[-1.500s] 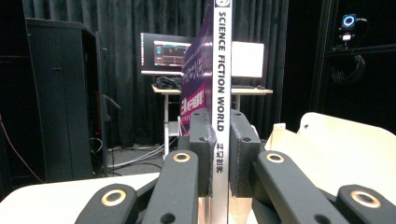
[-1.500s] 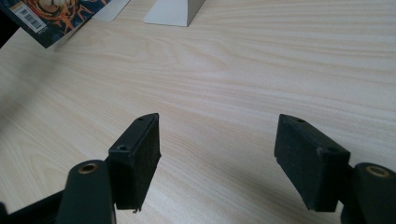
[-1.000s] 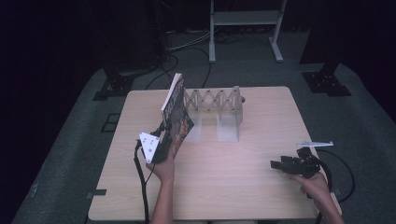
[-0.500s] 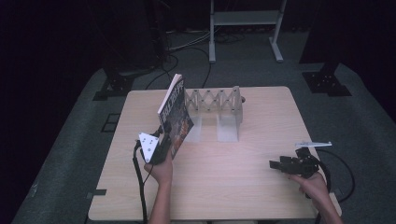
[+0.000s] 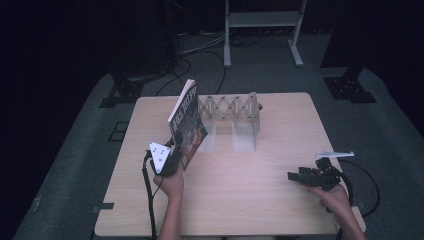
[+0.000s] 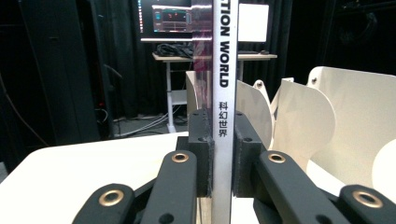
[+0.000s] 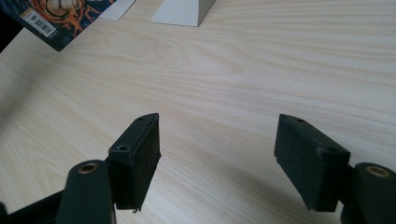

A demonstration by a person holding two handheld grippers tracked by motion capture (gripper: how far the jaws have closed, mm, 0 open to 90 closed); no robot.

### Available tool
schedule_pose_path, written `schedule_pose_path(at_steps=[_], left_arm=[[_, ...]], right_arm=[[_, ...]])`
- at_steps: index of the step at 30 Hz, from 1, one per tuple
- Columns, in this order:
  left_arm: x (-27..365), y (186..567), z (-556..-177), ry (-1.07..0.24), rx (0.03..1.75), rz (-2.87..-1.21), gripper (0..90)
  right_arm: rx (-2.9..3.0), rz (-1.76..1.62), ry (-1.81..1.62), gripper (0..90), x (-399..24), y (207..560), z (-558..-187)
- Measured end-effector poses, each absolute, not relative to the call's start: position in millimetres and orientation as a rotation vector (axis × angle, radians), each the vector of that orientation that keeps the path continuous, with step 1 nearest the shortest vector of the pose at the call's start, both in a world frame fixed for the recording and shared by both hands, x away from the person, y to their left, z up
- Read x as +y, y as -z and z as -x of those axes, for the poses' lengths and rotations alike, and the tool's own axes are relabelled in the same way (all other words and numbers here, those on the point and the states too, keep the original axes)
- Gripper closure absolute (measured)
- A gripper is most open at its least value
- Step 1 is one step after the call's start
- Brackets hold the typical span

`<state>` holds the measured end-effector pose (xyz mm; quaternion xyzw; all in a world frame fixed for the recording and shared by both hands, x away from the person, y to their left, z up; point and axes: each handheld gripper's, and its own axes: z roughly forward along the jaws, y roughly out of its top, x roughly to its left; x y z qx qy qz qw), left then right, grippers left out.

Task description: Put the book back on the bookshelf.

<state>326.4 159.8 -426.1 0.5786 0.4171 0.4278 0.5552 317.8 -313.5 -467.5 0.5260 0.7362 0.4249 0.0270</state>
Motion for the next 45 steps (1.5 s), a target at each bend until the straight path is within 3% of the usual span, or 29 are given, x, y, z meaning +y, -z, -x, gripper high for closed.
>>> schedule_pose_path(at_steps=[20, 45], left_arm=[[150, 437, -333, -1.073, 1.013, -1.219, 82.3], [141, 434, -354, -1.109, 1.012, -1.218, 82.0]], right_arm=[[2.260, -1.647, -1.306, 30.5, -323, 469, -315], [2.252, -1.660, -1.312, 30.5, -329, 472, -313]])
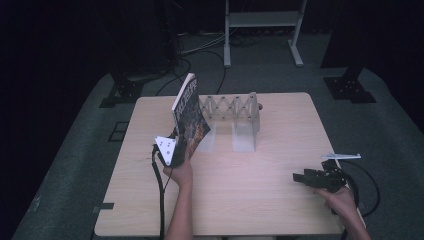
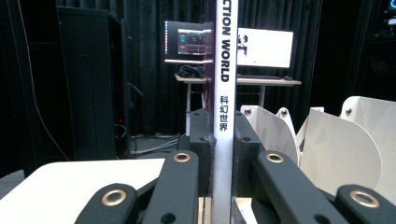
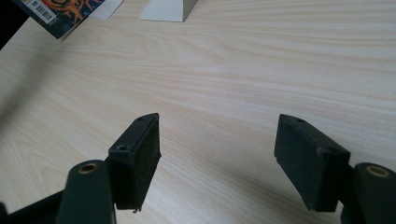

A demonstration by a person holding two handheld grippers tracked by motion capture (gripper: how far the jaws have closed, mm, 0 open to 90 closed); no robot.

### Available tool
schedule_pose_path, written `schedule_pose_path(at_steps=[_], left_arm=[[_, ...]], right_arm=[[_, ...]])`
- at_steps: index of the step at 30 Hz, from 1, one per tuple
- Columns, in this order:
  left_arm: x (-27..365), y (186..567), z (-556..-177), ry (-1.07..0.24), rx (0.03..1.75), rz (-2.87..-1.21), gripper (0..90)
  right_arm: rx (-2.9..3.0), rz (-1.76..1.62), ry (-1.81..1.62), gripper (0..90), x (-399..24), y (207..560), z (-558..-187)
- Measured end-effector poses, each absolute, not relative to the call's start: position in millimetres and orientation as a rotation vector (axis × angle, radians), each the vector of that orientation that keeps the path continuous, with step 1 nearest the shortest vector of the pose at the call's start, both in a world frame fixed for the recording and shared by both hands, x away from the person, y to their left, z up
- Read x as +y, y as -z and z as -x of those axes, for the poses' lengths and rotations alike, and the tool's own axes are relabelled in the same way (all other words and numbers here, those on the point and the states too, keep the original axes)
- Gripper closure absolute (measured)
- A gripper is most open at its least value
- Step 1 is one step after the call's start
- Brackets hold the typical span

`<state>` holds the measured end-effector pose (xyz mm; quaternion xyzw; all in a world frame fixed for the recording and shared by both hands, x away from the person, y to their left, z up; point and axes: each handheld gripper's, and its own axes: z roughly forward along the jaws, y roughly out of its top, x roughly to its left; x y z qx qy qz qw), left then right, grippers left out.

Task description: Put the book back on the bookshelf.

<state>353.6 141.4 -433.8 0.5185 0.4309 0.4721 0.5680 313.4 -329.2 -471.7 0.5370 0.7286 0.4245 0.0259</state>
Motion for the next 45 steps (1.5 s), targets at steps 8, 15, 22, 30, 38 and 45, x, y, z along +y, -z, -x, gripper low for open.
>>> schedule_pose_path(at_steps=[8, 15, 22, 30, 38, 45], left_arm=[[143, 438, -347, -1.117, 0.992, -1.219, 81.7], [145, 439, -346, -1.119, 0.987, -1.224, 81.2], [149, 439, -345, -1.101, 0.995, -1.242, 76.5], [151, 438, -343, -1.096, 0.986, -1.255, 71.4], [158, 436, -336, -1.068, 1.006, -1.254, 55.6], [157, 440, -329, -1.044, 1.011, -1.288, 43.7]], right_arm=[[2.270, -1.646, -1.295, 30.5, -323, 471, -315], [2.266, -1.641, -1.298, 30.5, -321, 470, -316], [2.256, -1.638, -1.310, 30.5, -320, 468, -314], [2.265, -1.627, -1.313, 30.4, -316, 469, -316], [2.262, -1.627, -1.313, 30.4, -315, 467, -315], [2.261, -1.618, -1.315, 30.3, -313, 466, -317]])
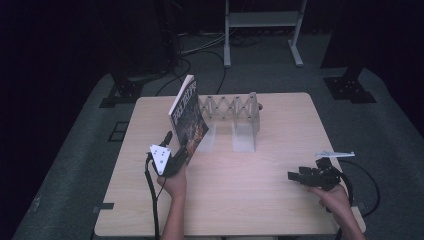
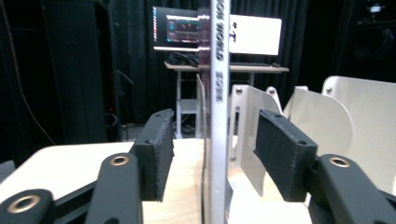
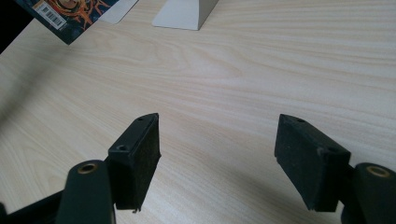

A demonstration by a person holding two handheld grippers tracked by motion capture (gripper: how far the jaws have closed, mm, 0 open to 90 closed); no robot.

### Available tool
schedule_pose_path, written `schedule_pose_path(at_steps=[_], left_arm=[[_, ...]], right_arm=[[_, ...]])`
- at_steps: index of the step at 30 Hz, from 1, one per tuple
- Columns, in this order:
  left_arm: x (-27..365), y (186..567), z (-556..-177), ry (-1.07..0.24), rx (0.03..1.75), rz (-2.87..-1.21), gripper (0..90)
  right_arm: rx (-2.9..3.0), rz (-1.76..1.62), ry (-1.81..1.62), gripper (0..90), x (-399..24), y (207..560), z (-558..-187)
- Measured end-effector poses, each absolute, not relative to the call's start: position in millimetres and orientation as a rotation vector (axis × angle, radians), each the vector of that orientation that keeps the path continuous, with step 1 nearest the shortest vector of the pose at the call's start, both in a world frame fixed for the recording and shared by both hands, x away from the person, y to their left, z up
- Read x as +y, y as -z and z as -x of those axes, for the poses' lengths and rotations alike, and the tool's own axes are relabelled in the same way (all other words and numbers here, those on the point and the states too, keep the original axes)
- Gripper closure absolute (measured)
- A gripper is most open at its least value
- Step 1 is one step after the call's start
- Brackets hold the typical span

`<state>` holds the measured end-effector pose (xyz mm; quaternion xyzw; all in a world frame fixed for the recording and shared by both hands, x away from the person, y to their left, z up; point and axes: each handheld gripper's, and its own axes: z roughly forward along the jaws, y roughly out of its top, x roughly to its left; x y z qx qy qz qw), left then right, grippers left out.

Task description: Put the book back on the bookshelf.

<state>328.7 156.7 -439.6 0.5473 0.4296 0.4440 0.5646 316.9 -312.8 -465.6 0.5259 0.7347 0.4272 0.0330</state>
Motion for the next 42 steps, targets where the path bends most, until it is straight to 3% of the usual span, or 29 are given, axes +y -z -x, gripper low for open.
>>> schedule_pose_path(at_steps=[28, 42], left_arm=[[174, 444, -300, -0.955, 1.038, -1.317, 23.8], [187, 451, -285, -0.933, 1.066, -1.363, 20.3]], right_arm=[[2.247, -1.619, -1.307, 29.2, -315, 461, -317], [2.244, -1.617, -1.303, 28.5, -315, 461, -317]])
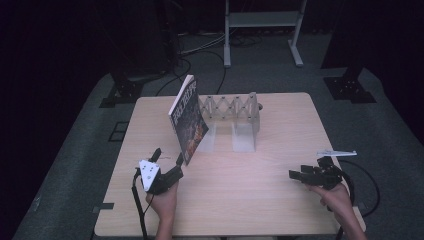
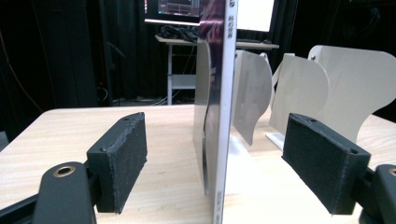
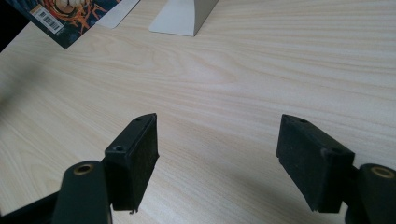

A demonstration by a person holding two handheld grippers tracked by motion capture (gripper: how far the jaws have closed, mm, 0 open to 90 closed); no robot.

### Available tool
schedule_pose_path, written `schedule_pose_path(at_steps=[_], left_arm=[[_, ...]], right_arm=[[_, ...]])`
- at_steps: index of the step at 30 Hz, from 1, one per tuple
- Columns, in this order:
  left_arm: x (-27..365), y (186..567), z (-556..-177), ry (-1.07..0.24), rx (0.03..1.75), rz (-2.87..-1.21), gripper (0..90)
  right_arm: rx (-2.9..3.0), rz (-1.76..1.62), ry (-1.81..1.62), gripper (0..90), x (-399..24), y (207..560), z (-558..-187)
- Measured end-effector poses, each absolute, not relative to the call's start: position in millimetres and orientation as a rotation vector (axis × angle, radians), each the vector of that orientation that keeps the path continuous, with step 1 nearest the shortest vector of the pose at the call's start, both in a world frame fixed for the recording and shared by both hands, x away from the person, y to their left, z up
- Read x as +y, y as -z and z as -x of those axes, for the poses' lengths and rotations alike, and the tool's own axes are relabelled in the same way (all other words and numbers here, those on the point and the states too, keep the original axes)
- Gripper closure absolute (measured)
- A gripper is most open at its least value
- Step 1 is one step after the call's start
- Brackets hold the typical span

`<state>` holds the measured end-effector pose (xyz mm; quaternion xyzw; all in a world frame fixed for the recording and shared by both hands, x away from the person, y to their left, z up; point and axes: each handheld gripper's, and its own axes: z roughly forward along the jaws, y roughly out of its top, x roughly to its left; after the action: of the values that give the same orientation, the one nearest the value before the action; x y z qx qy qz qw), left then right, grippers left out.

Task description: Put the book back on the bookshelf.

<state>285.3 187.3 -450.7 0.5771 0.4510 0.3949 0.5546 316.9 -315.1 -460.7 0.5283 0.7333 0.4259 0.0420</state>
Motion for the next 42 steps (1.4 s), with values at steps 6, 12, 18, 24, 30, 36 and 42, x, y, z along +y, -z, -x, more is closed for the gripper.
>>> schedule_pose_path(at_steps=[6, 12, 18, 24, 30, 36, 42], left_arm=[[194, 455, -278, -0.913, 1.087, -1.375, 18.1], [199, 458, -273, -0.890, 1.094, -1.384, 17.1], [203, 463, -269, -0.878, 1.109, -1.396, 17.1], [206, 465, -265, -0.866, 1.118, -1.415, 17.0], [210, 469, -261, -0.867, 1.125, -1.443, 16.2], [218, 472, -255, -0.858, 1.146, -1.444, 14.8], [224, 471, -251, -0.852, 1.163, -1.433, 13.9]], right_arm=[[2.245, -1.611, -1.301, 28.0, -314, 460, -317], [2.246, -1.611, -1.299, 28.0, -314, 460, -317], [2.246, -1.608, -1.298, 28.0, -313, 459, -317], [2.253, -1.607, -1.293, 27.9, -312, 461, -316], [2.253, -1.607, -1.289, 27.9, -313, 460, -316], [2.257, -1.608, -1.277, 27.9, -314, 460, -316], [2.253, -1.607, -1.278, 27.8, -315, 459, -313]])
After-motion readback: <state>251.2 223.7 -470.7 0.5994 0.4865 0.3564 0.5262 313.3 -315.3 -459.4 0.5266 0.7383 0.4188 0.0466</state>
